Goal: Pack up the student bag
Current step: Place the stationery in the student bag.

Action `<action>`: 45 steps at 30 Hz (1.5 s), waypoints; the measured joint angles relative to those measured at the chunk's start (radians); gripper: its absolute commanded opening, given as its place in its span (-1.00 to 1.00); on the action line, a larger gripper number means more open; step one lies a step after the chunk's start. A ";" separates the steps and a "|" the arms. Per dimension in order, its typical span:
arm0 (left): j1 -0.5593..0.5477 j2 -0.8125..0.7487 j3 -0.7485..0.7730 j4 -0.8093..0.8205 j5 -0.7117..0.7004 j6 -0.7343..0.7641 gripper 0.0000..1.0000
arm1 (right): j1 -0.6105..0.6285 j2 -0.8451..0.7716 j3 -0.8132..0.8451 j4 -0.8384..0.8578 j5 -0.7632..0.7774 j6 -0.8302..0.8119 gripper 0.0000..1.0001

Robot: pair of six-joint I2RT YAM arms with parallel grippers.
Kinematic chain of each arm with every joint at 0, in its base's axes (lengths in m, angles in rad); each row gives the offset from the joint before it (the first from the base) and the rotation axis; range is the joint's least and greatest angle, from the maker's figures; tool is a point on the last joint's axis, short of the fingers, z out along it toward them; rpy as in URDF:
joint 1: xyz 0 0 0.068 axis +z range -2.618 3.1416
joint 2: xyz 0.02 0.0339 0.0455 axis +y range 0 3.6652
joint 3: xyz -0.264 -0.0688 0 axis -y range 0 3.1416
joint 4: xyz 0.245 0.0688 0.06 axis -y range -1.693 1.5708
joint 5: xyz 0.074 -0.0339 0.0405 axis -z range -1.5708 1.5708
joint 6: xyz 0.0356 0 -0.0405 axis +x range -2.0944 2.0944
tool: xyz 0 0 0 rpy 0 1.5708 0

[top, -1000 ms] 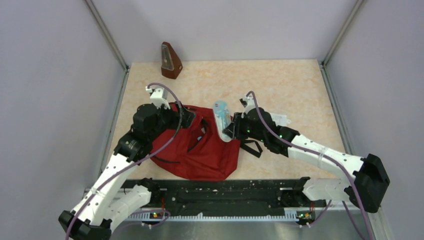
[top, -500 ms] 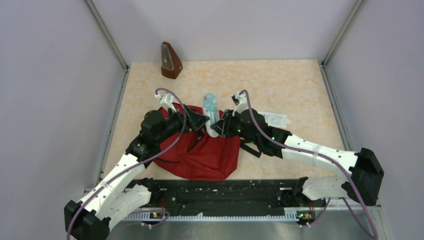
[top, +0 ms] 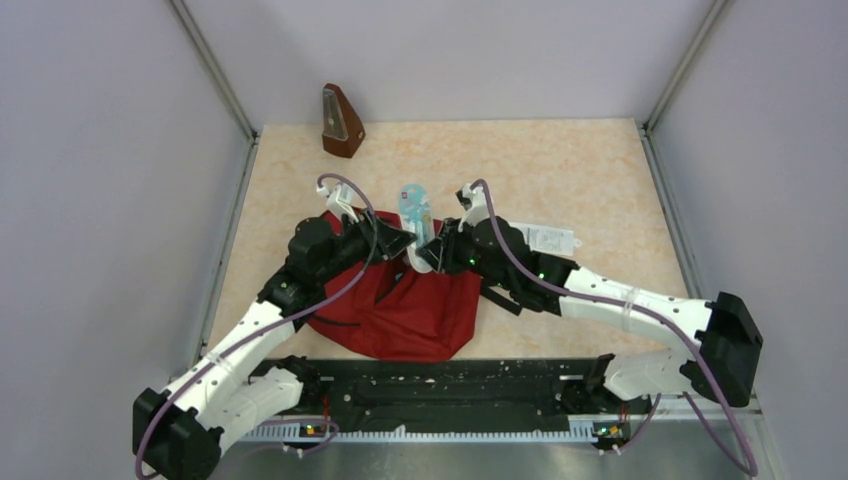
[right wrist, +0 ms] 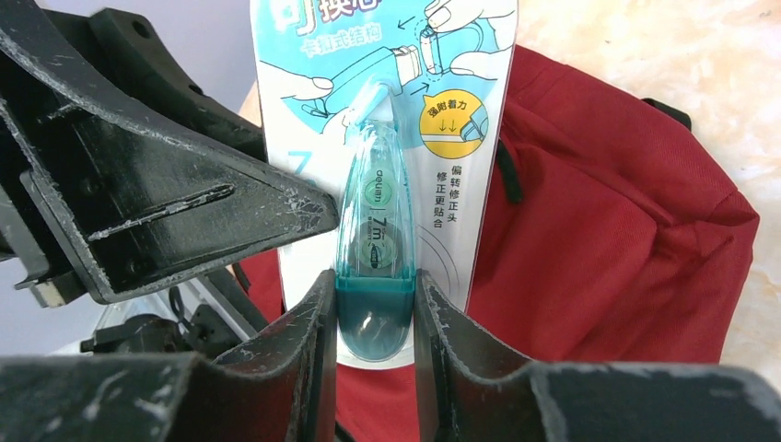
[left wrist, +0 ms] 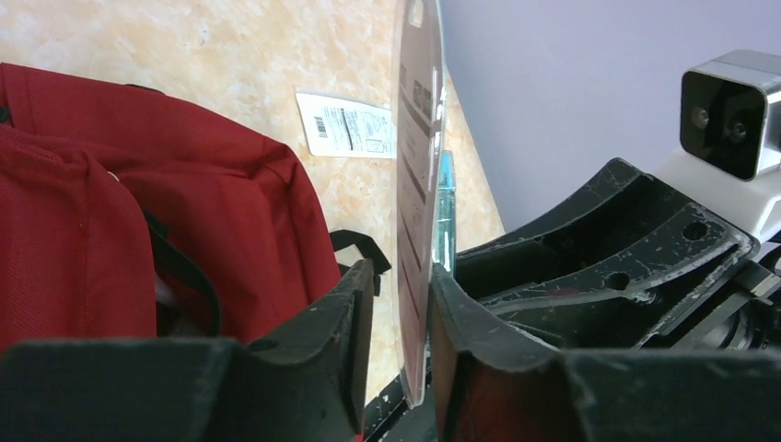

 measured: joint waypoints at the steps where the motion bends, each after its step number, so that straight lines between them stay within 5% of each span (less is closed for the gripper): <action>1: 0.000 0.001 0.000 0.002 0.003 -0.002 -0.73 | 0.001 0.004 0.002 -0.001 0.002 -0.004 -1.00; 2: 0.000 0.002 0.000 0.003 0.008 -0.003 -0.92 | 0.004 0.008 0.003 -0.002 0.006 -0.007 -0.98; 3: 0.000 0.003 0.000 0.006 0.012 -0.005 -1.00 | 0.006 0.012 0.003 -0.006 0.008 -0.011 -0.74; 5: -0.001 0.005 0.000 0.001 0.013 0.001 -1.00 | 0.010 0.021 0.010 -0.022 0.014 -0.015 -0.19; 7: -0.001 0.003 0.000 -0.010 0.004 0.016 -1.00 | 0.011 0.026 0.023 -0.040 0.018 -0.021 0.16; 13: -0.002 -0.061 0.040 -0.195 -0.155 0.140 -1.00 | 0.016 0.002 0.023 -0.097 0.090 -0.037 0.42; 23: 0.009 -0.095 0.203 -0.479 -0.346 0.373 -1.00 | 0.004 0.060 0.044 -0.160 0.137 -0.030 0.25; 38: 0.012 -0.076 0.212 -0.553 -0.253 0.466 -1.00 | 0.003 0.384 0.206 -0.152 0.026 -0.020 0.07; 41: 0.013 -0.057 0.212 -0.548 -0.224 0.462 -1.00 | 0.003 0.423 0.218 -0.151 0.013 -0.020 -0.13; 45: 0.013 -0.040 0.198 -0.518 -0.205 0.454 -1.00 | -0.003 0.460 0.232 -0.158 -0.005 -0.022 -0.71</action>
